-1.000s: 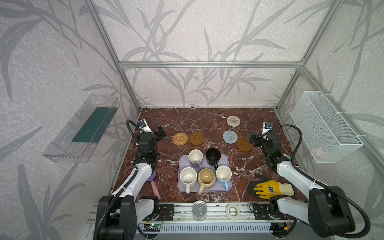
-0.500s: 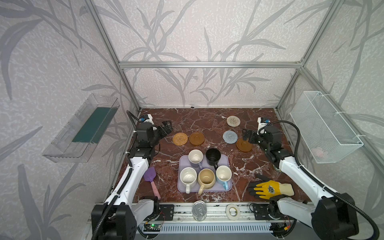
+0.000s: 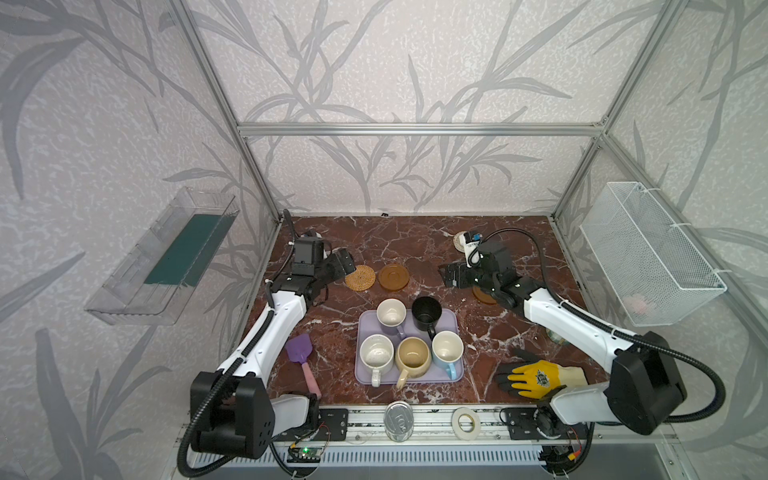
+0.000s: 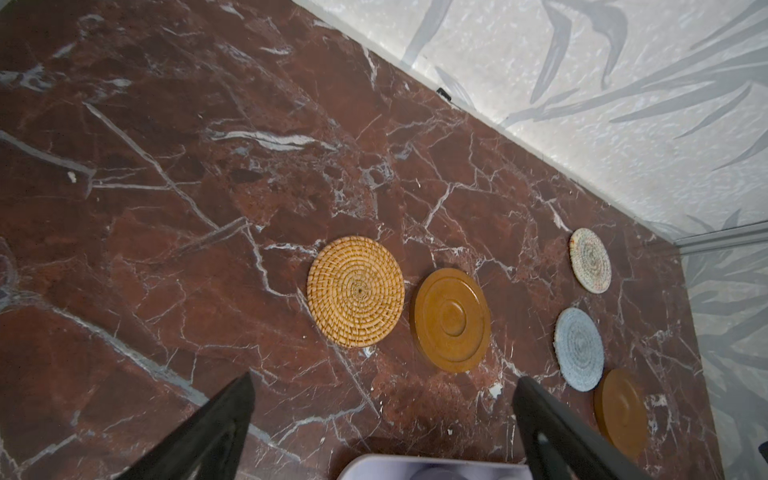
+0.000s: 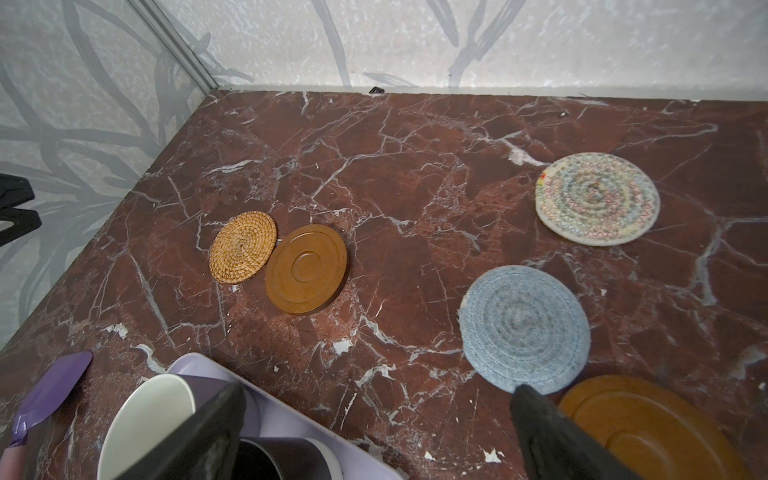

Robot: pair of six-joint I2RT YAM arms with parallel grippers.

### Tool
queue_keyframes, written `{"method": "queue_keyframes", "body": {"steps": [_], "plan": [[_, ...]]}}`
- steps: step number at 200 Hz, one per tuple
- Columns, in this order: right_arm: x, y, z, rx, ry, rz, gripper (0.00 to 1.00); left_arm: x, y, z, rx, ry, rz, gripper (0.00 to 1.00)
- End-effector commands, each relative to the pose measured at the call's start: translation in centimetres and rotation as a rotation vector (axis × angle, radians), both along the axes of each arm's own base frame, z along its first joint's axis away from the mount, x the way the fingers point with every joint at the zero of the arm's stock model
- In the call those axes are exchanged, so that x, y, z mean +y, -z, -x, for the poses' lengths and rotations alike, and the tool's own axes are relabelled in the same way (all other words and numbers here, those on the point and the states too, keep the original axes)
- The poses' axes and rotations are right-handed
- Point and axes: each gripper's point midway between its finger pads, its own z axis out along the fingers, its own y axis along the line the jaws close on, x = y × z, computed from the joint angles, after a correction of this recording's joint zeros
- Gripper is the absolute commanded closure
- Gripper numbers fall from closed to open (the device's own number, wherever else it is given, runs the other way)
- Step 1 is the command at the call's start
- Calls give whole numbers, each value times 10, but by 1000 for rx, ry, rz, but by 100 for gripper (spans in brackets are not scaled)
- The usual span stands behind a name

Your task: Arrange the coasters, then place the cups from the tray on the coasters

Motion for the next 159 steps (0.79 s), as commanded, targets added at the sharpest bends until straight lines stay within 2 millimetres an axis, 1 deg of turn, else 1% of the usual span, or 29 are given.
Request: {"method": "queue_keyframes", "body": {"steps": [1,13,37,48,78,88,115,134,159], "plan": [[16,-3,2,12,-54,14,1,6,18,0,82,-27,-49,1],[22,-1,1,18,-67,12,1,4,30,-5,143,-22,-68,6],[31,-1,0,32,-86,-7,1,1,54,-13,270,-4,-113,6],[34,1,-1,40,-90,-18,1,0,62,-18,308,-2,-130,7],[44,5,-3,60,-122,-33,1,5,79,-30,354,-10,-202,11],[46,8,-3,72,-127,-37,1,1,86,-34,373,13,-202,16],[49,15,-6,91,-125,-45,1,-4,103,-46,415,44,-204,24],[52,19,-7,104,-130,-45,1,-10,113,-56,430,74,-191,26],[54,22,-8,118,-135,-49,1,-8,128,-62,469,77,-219,26]]}}
